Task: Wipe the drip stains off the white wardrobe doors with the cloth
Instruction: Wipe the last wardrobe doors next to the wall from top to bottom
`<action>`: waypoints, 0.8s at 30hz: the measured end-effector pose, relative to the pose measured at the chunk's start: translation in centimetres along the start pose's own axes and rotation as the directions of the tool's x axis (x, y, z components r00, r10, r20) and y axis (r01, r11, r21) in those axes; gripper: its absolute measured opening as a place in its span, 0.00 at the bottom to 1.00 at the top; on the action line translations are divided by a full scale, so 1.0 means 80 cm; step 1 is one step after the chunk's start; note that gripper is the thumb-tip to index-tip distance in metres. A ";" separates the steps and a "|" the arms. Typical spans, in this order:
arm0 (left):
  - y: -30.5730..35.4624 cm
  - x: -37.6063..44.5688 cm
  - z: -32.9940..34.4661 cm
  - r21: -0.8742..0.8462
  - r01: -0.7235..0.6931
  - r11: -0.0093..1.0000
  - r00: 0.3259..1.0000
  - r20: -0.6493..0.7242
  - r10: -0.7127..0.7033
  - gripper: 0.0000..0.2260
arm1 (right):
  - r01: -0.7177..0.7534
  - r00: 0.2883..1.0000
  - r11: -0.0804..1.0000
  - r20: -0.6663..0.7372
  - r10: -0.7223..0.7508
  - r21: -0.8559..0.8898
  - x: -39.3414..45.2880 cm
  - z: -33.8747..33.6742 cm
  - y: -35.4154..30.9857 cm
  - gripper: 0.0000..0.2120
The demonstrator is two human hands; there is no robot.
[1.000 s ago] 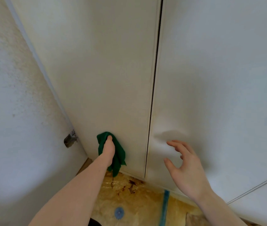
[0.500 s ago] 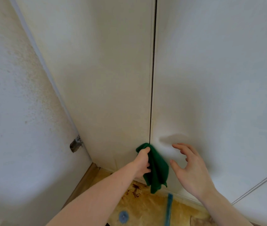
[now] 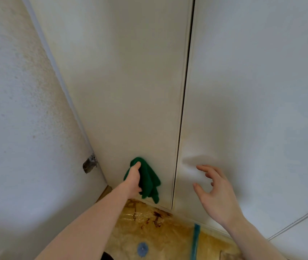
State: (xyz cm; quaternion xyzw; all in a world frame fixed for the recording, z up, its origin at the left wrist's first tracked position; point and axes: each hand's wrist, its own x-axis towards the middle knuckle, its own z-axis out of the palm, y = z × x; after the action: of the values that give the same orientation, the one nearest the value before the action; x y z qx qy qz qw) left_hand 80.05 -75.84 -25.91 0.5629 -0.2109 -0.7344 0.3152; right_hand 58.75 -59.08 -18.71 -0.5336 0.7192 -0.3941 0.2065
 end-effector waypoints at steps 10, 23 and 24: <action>0.049 0.045 -0.071 -0.293 -0.313 0.903 0.909 -0.369 0.195 0.39 | 0.009 0.999 1.000 0.033 -0.010 0.013 0.008 0.027 0.003 0.22; -0.005 0.076 -0.013 -0.199 -0.138 0.970 0.947 -0.313 0.070 0.39 | -0.003 0.999 1.000 0.037 0.002 0.007 0.004 0.011 0.025 0.22; -0.011 0.074 -0.006 -0.185 -0.103 0.977 0.951 -0.305 0.042 0.38 | -0.009 0.999 1.000 0.039 0.008 0.006 0.002 0.008 0.026 0.22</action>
State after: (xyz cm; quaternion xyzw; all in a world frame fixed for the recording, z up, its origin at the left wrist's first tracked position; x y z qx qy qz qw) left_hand 79.29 -79.34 -30.73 0.6251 -0.1071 -0.6459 0.4250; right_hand 57.87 -59.21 -20.69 -0.5375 0.7161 -0.3851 0.2236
